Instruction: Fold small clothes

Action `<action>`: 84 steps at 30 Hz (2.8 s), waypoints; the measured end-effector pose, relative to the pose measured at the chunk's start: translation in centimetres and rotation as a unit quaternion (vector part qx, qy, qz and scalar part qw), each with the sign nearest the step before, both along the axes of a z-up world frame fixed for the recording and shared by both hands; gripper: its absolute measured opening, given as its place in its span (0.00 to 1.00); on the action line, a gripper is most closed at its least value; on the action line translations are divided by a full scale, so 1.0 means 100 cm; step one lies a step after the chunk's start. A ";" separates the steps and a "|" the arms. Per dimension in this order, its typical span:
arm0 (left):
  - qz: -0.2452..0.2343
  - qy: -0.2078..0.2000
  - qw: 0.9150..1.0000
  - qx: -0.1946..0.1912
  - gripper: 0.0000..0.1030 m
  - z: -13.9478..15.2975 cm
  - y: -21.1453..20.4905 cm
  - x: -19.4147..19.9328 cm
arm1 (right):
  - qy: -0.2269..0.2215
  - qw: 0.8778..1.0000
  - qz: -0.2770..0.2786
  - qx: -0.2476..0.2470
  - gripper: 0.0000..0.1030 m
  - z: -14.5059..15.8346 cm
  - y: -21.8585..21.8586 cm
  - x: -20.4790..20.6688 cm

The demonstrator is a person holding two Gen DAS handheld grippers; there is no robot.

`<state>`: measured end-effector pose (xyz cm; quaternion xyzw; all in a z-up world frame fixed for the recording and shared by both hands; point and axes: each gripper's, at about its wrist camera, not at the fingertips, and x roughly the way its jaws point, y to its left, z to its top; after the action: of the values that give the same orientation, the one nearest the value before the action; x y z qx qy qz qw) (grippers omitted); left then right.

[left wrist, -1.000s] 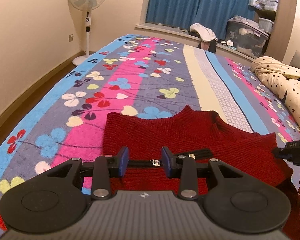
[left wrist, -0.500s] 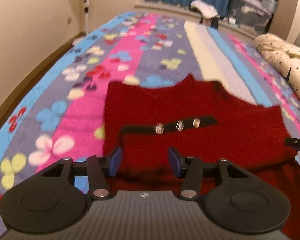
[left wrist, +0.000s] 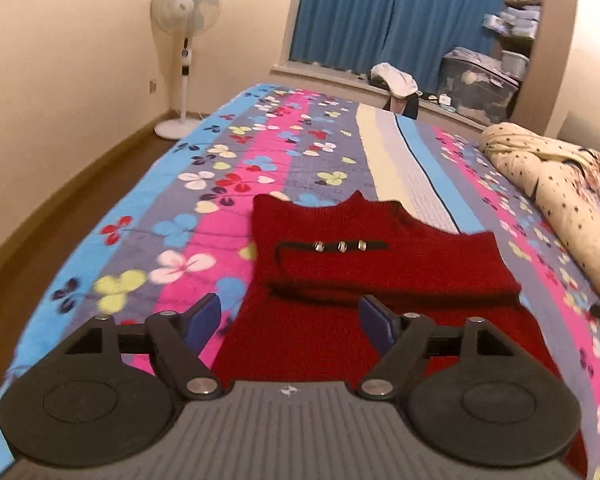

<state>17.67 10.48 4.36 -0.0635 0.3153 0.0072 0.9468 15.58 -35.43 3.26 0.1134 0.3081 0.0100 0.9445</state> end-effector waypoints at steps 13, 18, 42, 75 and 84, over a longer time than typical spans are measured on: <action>0.023 0.090 0.996 0.020 0.81 -0.059 0.037 -0.113 | 0.021 0.999 0.019 -0.039 0.47 -0.028 -0.025 -0.110; 0.033 0.109 0.993 0.011 0.81 -0.065 0.043 -0.111 | 0.042 0.998 0.009 -0.051 0.47 -0.043 -0.035 -0.119; 0.023 0.158 0.987 0.035 0.75 -0.081 0.022 -0.095 | 0.119 0.992 -0.038 -0.016 0.47 -0.070 -0.064 -0.106; -0.030 0.195 0.979 -0.049 0.13 -0.096 0.030 -0.094 | 0.157 0.987 -0.010 -0.003 0.07 -0.085 -0.064 -0.099; -0.004 0.235 0.971 -0.049 0.27 -0.115 0.044 -0.083 | 0.218 0.974 0.006 -0.058 0.24 -0.104 -0.049 -0.088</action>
<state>9.33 14.92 -7.12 -0.1050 0.5290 0.0023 0.8421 6.81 -40.30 -7.17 0.0557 0.5071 -0.0276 0.8596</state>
